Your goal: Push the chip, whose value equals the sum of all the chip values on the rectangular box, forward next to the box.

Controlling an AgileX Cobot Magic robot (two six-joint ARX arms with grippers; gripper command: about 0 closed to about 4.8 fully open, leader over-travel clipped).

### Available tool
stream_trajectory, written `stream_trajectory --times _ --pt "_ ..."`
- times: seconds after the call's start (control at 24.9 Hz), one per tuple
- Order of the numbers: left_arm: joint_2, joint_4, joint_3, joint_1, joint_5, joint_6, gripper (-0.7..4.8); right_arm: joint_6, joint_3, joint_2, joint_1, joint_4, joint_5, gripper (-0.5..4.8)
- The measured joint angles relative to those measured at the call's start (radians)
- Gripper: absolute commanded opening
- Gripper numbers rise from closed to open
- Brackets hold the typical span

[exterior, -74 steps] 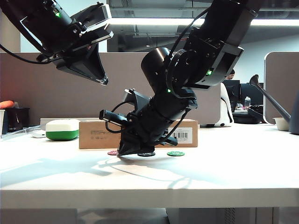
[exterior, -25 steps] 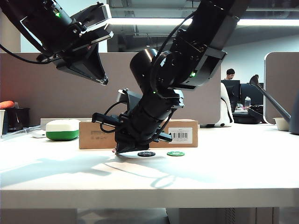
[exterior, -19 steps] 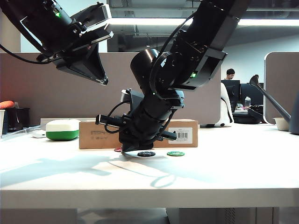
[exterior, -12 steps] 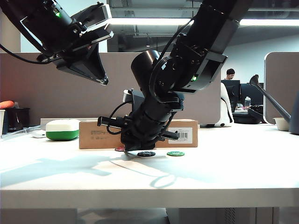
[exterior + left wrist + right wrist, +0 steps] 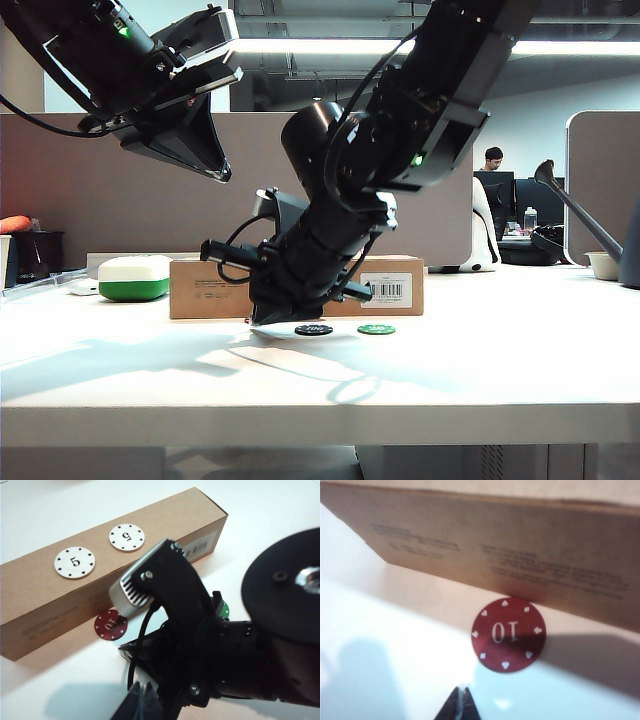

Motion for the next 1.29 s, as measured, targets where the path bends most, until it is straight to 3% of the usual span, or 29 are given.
stream_trajectory --times 0.4,0.88,1.13,1.29 --pt "0.0 0.0 0.0 0.0 0.0 0.0 -0.05 -0.001 0.0 -0.099 -0.013 -0.035 0.06 -0.04" --pt "0.0 0.0 0.0 0.0 0.0 0.0 -0.05 -0.064 0.0 -0.332 -0.076 -0.407 0.12 -0.05" --pt "0.0 0.0 0.0 0.0 0.0 0.0 -0.05 -0.11 -0.032 -0.466 -0.061 -0.493 0.173 -0.05" --pt "0.0 0.0 0.0 0.0 0.0 0.0 -0.05 -0.105 -0.17 -0.624 -0.037 -0.504 0.184 -0.05"
